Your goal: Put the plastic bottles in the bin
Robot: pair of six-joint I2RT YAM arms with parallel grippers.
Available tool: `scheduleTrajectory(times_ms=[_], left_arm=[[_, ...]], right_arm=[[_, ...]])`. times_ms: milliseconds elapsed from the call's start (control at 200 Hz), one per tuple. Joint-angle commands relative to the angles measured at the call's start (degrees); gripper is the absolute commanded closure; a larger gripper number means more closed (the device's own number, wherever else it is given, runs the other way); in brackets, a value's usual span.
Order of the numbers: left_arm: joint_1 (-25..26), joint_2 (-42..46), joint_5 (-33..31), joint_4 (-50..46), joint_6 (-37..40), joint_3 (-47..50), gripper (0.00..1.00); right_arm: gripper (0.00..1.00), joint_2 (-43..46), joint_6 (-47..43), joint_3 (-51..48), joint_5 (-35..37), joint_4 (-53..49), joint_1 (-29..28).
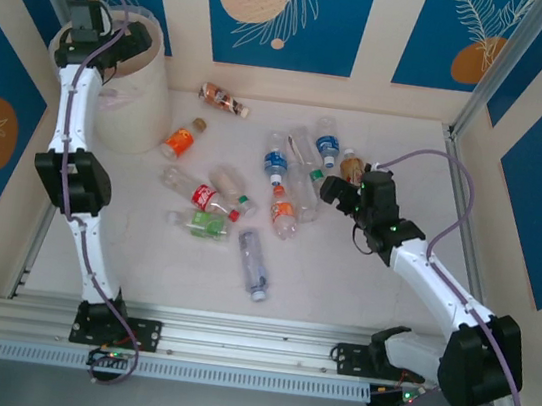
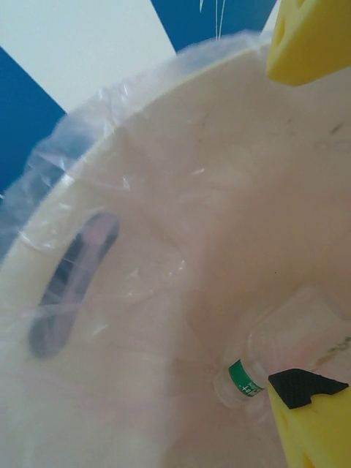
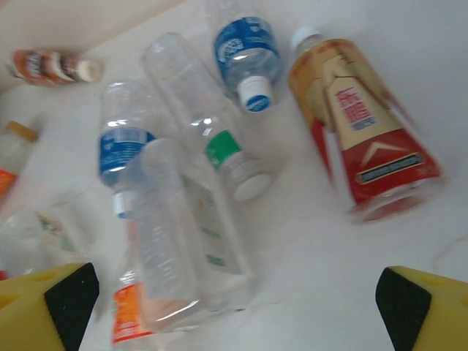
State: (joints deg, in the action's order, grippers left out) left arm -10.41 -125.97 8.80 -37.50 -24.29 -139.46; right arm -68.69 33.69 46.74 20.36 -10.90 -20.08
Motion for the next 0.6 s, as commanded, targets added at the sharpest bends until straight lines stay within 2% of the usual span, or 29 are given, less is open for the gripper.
scheduleTrajectory(times_ms=[0,205,380,595], left_arm=[[1.18,7.51,0.38,-0.79,5.04,-1.37,0.00],[3.05,16.28,7.53,2.27,6.28,7.32,0.00],[8.38,25.90,11.77,6.10,7.55,19.63,0.00],[16.59,37.22,11.17,17.67,6.19,36.59,0.00]], right_arm=[[0.01,-3.85,-6.43,4.25,-1.76,-9.95,3.44],[0.01,-15.39,-14.94,11.00,-2.82,-15.86,9.16],[0.00,-23.68,-20.09,15.40,-4.30,-16.15,12.70],[0.01,-30.06,-25.37,20.32,-9.27,-16.43,14.93]])
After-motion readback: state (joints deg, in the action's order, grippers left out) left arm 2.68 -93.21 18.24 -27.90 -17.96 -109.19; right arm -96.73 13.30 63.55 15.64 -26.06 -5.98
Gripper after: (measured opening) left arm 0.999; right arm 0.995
